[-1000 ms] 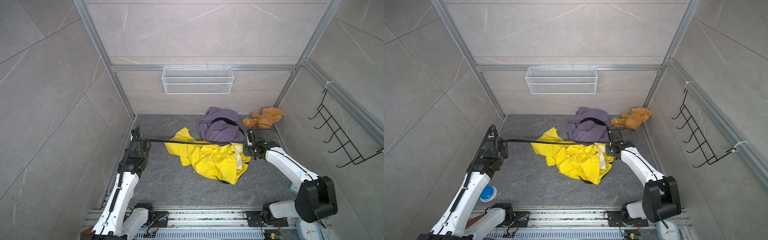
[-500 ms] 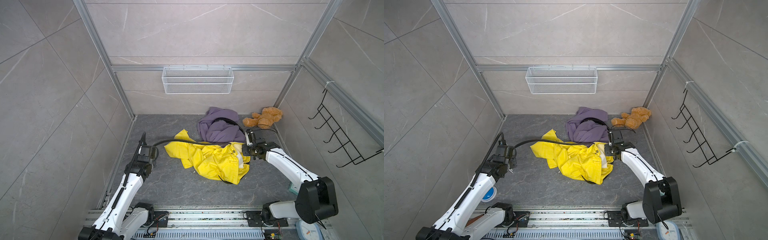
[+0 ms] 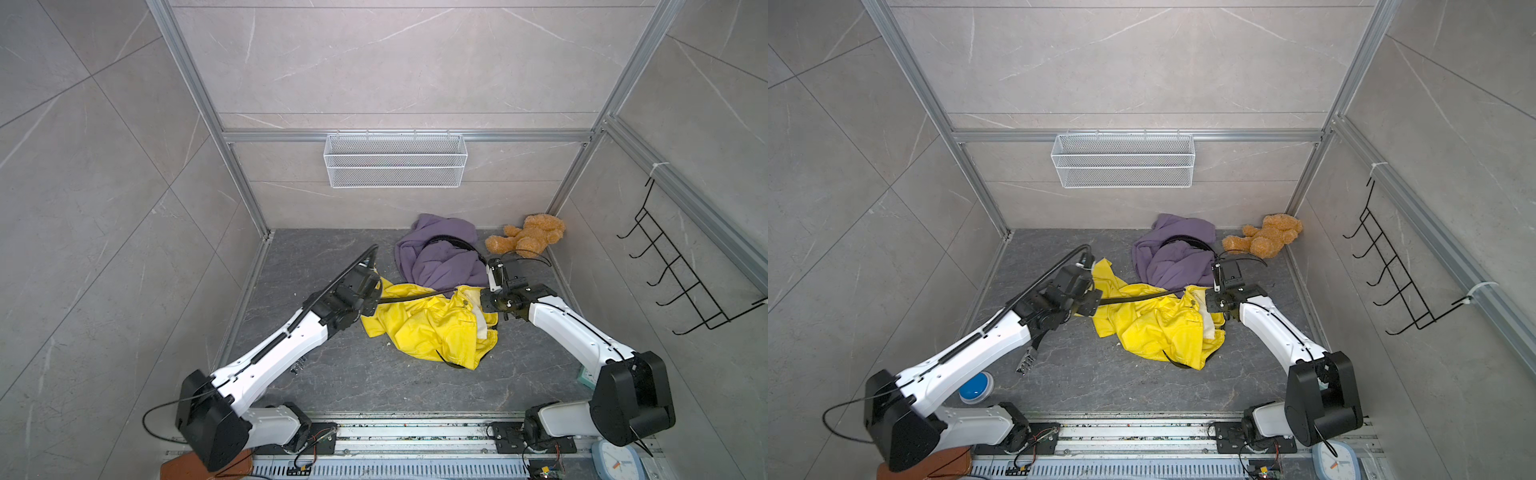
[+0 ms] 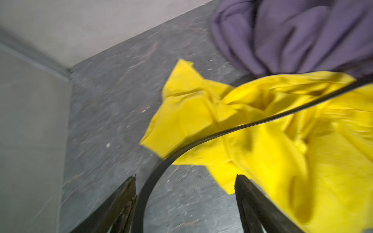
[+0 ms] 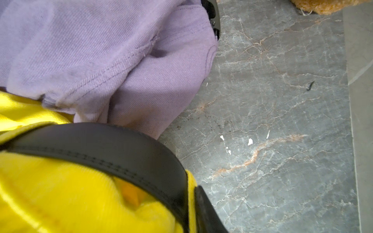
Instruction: Remove the belt from the trousers
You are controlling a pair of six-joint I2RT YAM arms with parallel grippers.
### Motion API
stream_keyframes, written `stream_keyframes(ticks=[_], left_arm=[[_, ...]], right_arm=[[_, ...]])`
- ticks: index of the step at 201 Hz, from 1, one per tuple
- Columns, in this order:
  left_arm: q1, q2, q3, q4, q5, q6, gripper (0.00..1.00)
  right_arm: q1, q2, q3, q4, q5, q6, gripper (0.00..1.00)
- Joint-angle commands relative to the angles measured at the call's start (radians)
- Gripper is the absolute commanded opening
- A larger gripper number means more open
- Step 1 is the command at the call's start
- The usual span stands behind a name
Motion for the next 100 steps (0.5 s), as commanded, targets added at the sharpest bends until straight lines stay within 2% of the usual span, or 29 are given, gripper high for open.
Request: stream_keyframes(ticks=[1,29,43,100], left_arm=[[-0.050,0.096,0.066,0.108,0.312,0.188,0.79],[-0.060,0.230,0.137,0.148,0.474,0.280,0.79],[-0.059,0.285,0.175,0.182,0.501,0.308,0.79],[-0.074,0.541,0.453,0.123,0.618,0.371,0.76]], right_arm=[[0.009,0.006,-0.004,0.022,-0.015,-0.014,0.31],[0.009,0.005,-0.003,0.022,-0.021,-0.018,0.33],[0.008,0.007,-0.005,0.025,-0.026,-0.017,0.34],[0.009,0.012,0.003,0.024,-0.035,-0.024,0.37]])
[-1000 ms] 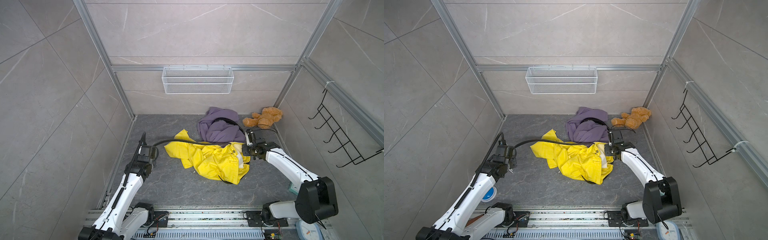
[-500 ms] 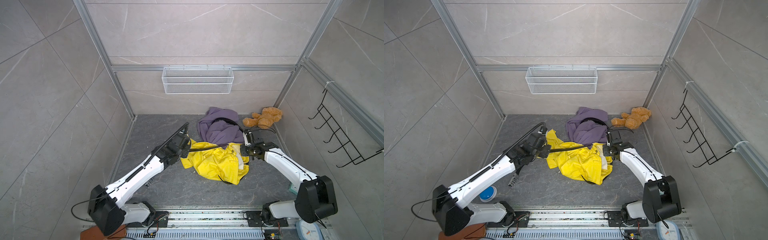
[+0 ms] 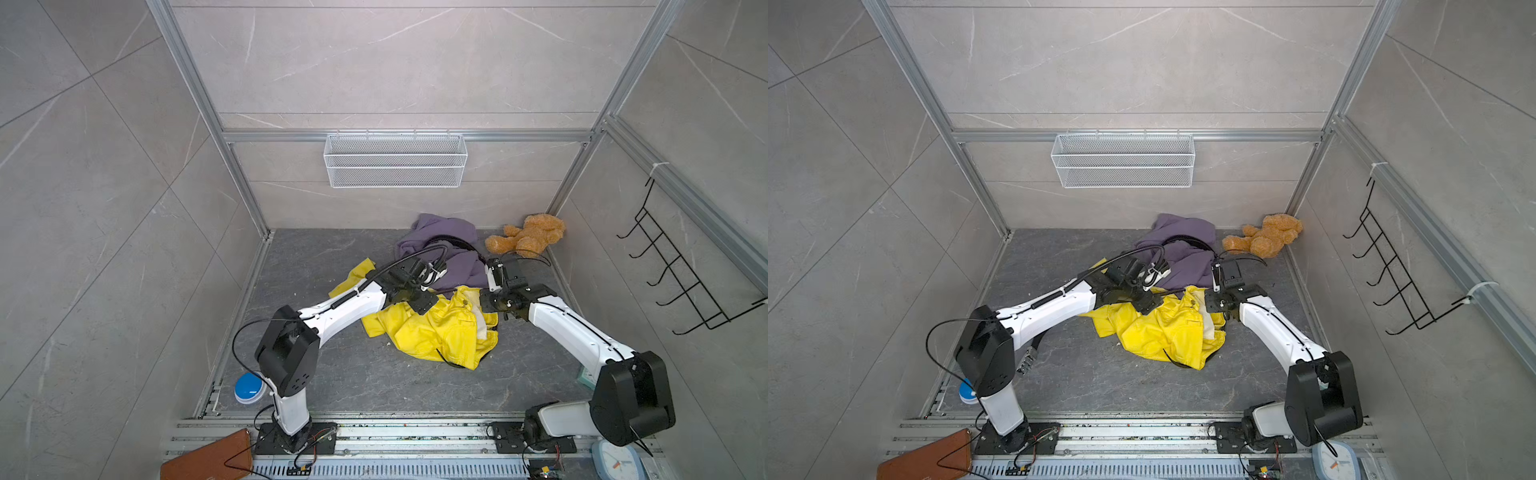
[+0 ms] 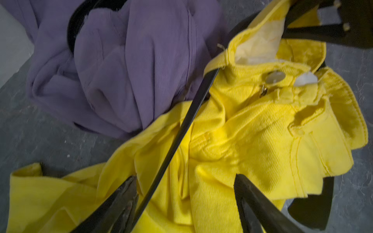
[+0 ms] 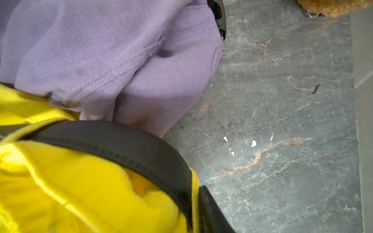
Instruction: Remove the belt from the trousers
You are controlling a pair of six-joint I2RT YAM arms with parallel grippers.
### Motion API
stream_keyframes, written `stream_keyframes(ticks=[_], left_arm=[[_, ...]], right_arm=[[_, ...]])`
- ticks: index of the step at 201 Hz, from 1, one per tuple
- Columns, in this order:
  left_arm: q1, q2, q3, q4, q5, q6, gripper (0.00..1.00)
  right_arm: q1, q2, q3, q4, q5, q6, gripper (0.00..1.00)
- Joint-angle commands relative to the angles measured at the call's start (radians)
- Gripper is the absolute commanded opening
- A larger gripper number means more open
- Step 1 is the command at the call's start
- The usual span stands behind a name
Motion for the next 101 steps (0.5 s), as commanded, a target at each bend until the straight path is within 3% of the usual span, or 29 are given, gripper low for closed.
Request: stream_keyframes(ticks=[1,52,101], left_arm=[[-0.009,0.064,0.107,-0.002,0.106,0.069,0.75],[-0.037,0.193,0.238,-0.050,0.074,0.116,0.61],[-0.037,0.247,0.243,0.001,-0.003,0.104,0.40]], right_arm=[[0.008,0.011,0.003,0.023,-0.019,-0.012,0.37],[0.009,0.007,0.003,0.019,-0.018,-0.013,0.41],[0.008,0.004,0.003,0.019,-0.026,-0.015,0.43]])
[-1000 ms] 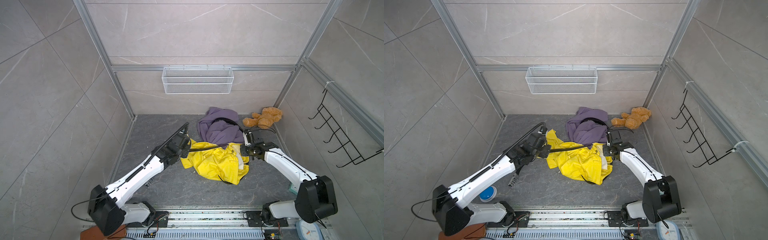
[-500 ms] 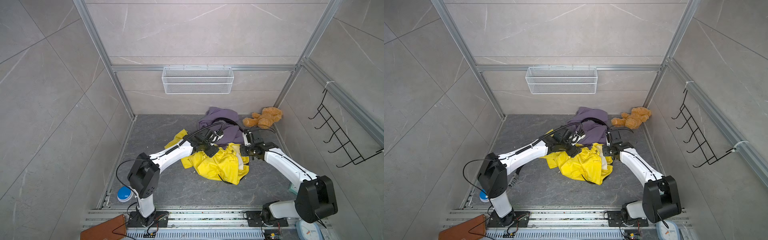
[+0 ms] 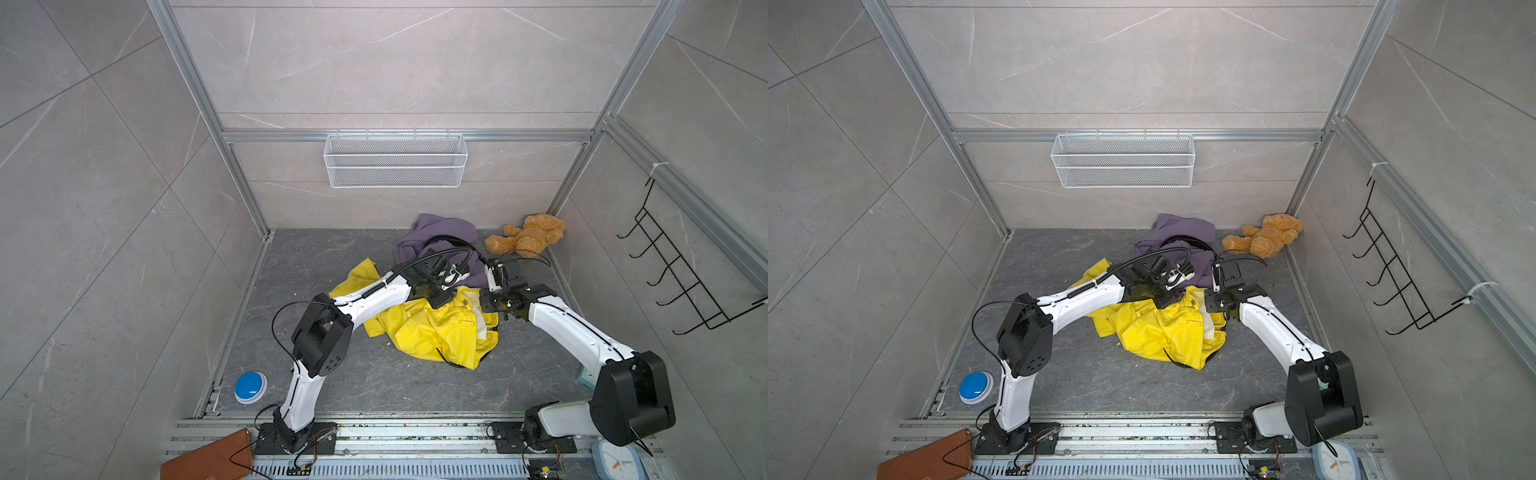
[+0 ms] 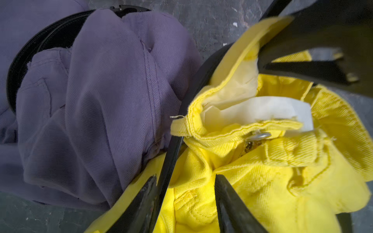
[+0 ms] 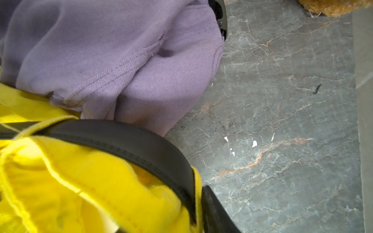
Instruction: Remove the belt from the trousers
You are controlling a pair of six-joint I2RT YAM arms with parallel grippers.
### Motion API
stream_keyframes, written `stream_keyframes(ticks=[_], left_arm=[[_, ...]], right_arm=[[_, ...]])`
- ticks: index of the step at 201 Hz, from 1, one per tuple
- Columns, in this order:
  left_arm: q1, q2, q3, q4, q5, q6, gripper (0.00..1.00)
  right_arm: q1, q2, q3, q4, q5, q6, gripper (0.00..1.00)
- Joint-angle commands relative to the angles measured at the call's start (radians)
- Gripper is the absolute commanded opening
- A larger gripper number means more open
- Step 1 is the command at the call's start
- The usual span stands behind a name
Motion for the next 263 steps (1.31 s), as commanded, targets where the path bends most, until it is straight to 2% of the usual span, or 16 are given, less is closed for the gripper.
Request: stream_keyframes(ticks=[1,27,57,87,113,173,204,237,263], left_arm=[[0.003,0.021,0.034,0.024,-0.046,0.014,0.40],[0.003,0.036,0.034,0.040,-0.088,0.005,0.26],[0.003,0.017,0.009,0.063,-0.138,-0.002,0.00],[0.004,-0.034,-0.059,0.104,-0.179,0.007,0.00],[0.003,-0.106,-0.124,0.149,-0.189,0.014,0.00],[0.003,-0.446,-0.323,0.222,-0.236,0.063,0.00],[0.007,-0.608,-0.417,0.225,-0.313,0.072,0.00],[0.062,-0.747,-0.476,0.195,-0.385,0.041,0.00],[0.160,-0.834,-0.516,0.188,-0.432,-0.006,0.00]], right_arm=[[0.008,0.004,0.003,0.019,-0.024,-0.014,0.43],[0.009,0.004,0.002,0.019,-0.027,-0.014,0.43],[0.008,0.011,-0.003,0.022,-0.029,-0.012,0.46],[0.008,0.024,-0.009,0.028,-0.030,-0.010,0.53],[0.008,0.048,-0.003,0.029,-0.016,-0.006,0.55],[0.009,0.082,0.035,0.047,0.020,0.007,0.57],[0.008,0.130,0.061,0.072,0.039,0.012,0.57],[0.007,0.166,0.082,0.094,0.076,0.026,0.56],[0.000,0.190,0.106,0.080,0.107,0.028,0.54]])
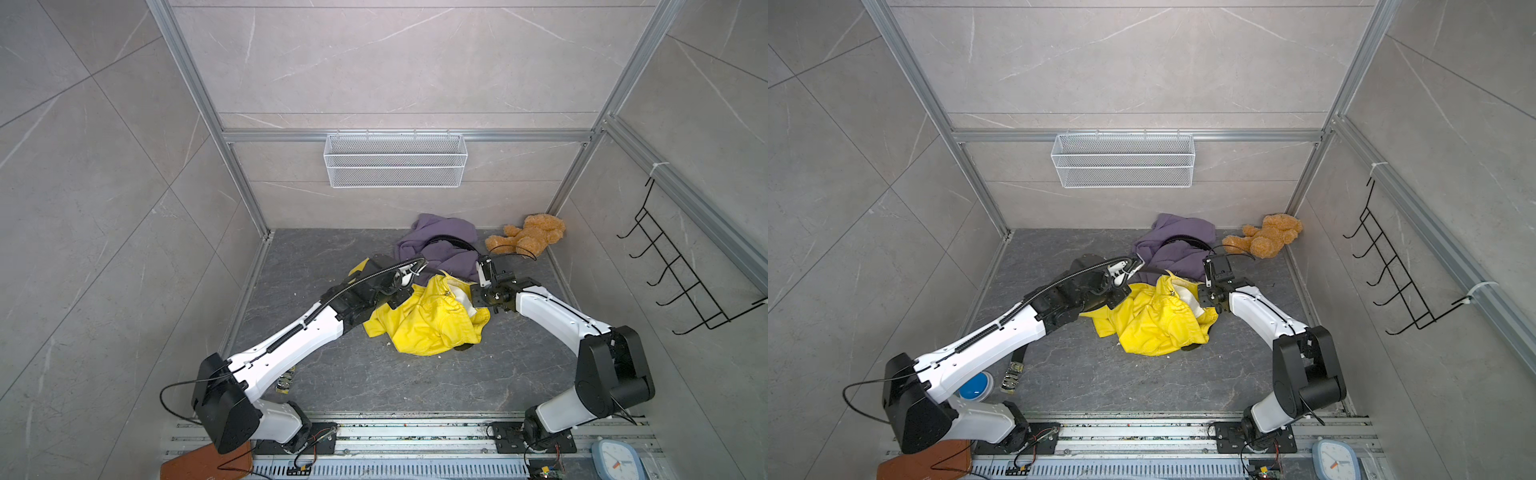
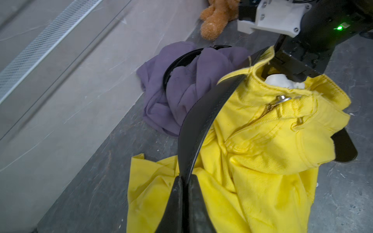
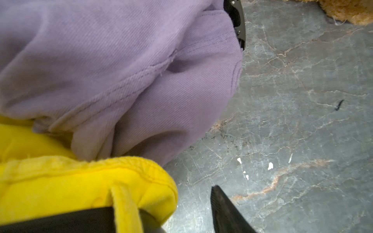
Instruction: Remove the belt from the trousers
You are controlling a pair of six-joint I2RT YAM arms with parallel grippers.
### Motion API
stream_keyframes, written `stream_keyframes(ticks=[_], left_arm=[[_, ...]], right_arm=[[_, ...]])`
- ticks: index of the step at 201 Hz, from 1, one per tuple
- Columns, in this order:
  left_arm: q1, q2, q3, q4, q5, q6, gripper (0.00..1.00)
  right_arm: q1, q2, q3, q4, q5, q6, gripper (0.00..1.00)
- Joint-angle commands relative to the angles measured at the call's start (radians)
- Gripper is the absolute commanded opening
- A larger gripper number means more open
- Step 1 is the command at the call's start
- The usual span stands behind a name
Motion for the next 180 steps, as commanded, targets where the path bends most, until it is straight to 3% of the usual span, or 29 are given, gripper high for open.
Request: stream_keyframes(ticks=[1,51,83,180], left_arm=[[0.088,-0.113,-0.001,0.036,-0.110,-0.049,0.00],[0.300,-0.170,-0.013,0.010,-0.301,-0.128,0.00],[0.359,-0.185,-0.024,0.036,-0.413,-0.130,0.00],[0.461,-0.191,0.106,0.112,-0.434,-0.073,0.00]], right_arm=[[-0.016,0.027,0.038,0.008,0.083,0.026,0.55],[-0.046,0.009,0.007,-0.015,0.119,0.034,0.54],[-0.062,-0.003,-0.021,-0.027,0.127,0.046,0.54],[-0.103,0.021,-0.038,-0.034,0.126,0.045,0.54]])
